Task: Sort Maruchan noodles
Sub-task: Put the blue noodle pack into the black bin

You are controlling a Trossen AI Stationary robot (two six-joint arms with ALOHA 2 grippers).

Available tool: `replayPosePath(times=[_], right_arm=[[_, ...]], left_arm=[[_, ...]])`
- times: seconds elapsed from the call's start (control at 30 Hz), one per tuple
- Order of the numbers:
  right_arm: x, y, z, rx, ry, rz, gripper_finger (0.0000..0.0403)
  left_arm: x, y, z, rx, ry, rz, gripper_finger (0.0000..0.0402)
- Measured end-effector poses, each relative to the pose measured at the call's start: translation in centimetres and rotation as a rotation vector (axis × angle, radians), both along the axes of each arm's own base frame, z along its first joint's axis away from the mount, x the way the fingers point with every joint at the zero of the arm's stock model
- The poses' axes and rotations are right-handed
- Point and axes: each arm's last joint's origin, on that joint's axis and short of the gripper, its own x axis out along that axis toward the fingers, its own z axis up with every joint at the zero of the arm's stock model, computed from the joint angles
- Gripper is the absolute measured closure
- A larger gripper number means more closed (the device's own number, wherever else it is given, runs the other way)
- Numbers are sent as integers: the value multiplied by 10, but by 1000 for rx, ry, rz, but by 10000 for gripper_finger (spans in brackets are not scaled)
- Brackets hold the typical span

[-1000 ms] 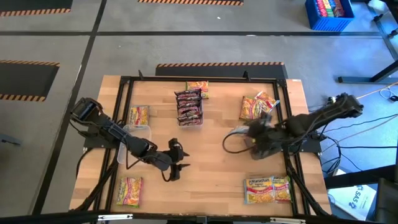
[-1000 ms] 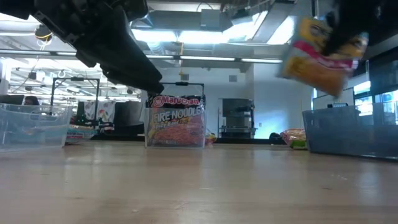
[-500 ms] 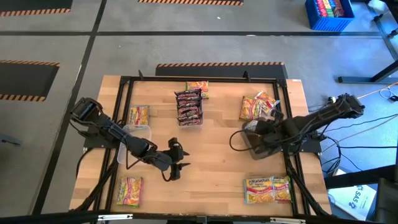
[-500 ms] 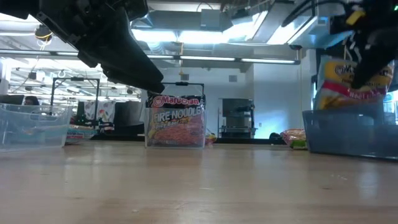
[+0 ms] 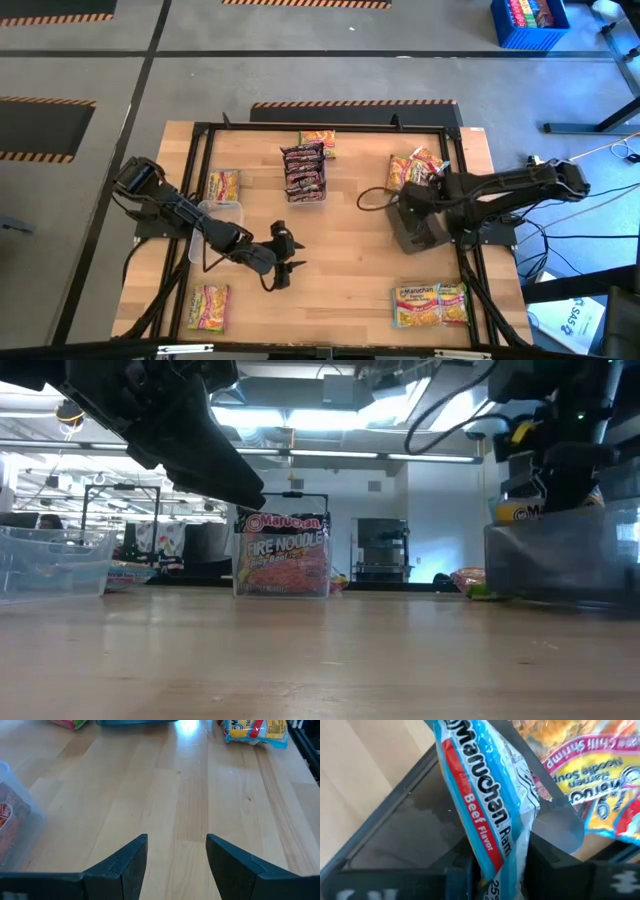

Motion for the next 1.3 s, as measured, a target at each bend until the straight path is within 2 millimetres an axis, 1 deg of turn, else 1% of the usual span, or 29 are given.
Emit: replayPosePath(times=[0.13, 0.27, 0.37, 0.53, 0.63, 0.7, 0.8, 0.9, 1.0, 1.07, 1.17, 1.3], right_arm=[[0, 0, 3, 40, -1, -8, 302], [7, 2, 17, 95, -60, -5, 302], [11, 2, 25, 100, -100, -2, 302], [11, 2, 27, 97, -98, 8, 302], [12, 3, 28, 151, -102, 18, 302], [13, 4, 34, 178, -113, 18, 302], [18, 4, 42, 169, -171, 30, 302], [19, 4, 40, 150, -177, 56, 302], [18, 3, 32, 125, -162, 60, 302], [19, 3, 27, 127, -182, 62, 302], [21, 4, 19, 173, -208, 66, 302], [21, 5, 17, 199, -206, 29, 302]], left_arm=[[0, 0, 0, 2, 4, 0, 206], [0, 0, 0, 2, 3, 0, 206], [0, 0, 0, 2, 3, 0, 206], [0, 0, 0, 5, 3, -1, 206], [0, 0, 0, 6, 4, -1, 206], [0, 0, 0, 7, 4, -1, 206], [0, 0, 0, 9, 3, 3, 206], [0, 0, 0, 11, 2, 5, 206], [0, 0, 0, 11, 2, 5, 206], [0, 0, 0, 11, 3, 5, 206], [0, 0, 0, 12, 3, 5, 206], [0, 0, 0, 12, 3, 5, 206]])
